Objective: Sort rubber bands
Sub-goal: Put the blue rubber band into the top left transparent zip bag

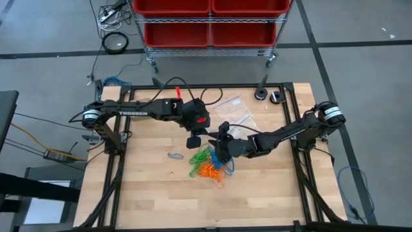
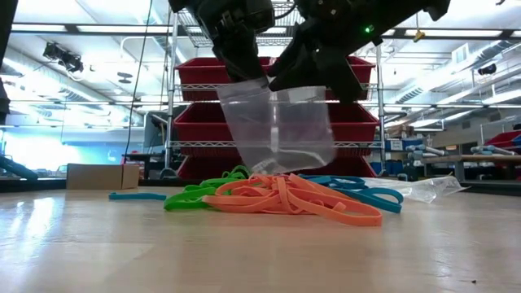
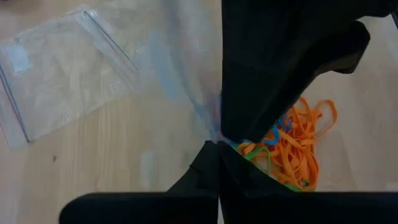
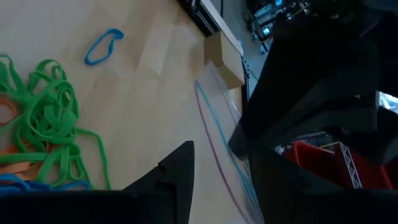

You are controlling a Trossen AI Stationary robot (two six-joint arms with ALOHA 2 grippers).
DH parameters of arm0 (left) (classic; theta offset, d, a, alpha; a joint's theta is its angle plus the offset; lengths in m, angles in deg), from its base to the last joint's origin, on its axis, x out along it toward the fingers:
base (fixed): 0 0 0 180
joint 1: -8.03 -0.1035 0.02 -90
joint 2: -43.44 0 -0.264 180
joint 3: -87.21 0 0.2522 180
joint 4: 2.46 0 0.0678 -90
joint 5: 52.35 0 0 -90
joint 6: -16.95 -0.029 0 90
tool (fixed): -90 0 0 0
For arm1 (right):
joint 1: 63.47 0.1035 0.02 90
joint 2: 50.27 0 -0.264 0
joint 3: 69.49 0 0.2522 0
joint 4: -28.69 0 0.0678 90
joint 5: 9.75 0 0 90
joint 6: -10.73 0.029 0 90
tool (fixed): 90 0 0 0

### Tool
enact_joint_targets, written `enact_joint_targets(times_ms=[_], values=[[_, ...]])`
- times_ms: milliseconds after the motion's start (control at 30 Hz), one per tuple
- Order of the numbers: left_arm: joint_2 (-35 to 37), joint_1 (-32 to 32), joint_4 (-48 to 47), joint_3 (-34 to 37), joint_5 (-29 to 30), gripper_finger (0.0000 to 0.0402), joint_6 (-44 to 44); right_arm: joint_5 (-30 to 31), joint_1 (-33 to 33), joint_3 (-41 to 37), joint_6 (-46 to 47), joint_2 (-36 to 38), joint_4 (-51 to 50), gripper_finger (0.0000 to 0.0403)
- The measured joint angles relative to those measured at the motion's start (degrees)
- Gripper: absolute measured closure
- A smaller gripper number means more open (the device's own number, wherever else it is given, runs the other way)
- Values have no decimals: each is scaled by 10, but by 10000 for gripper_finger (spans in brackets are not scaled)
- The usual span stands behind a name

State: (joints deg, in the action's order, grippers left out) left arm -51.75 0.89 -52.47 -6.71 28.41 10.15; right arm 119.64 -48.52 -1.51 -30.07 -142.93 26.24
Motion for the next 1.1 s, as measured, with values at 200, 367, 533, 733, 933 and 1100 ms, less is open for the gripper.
enact_joint_targets(times_ms=[200,367,533,733,933,1100], values=[[0,1,-2,0,0,401,0,0,-2,0,-5,0,9,265],[0,1,-3,0,0,401,0,-1,-2,0,-24,0,30,264],[0,1,-2,0,0,401,0,-22,-8,0,2,0,3,266],[-1,1,7,1,1,401,0,-41,-14,0,44,0,-42,266],[-1,1,25,1,0,401,0,-33,-23,0,56,0,-91,267],[0,1,39,1,0,401,-1,-31,-33,0,67,0,-111,279]])
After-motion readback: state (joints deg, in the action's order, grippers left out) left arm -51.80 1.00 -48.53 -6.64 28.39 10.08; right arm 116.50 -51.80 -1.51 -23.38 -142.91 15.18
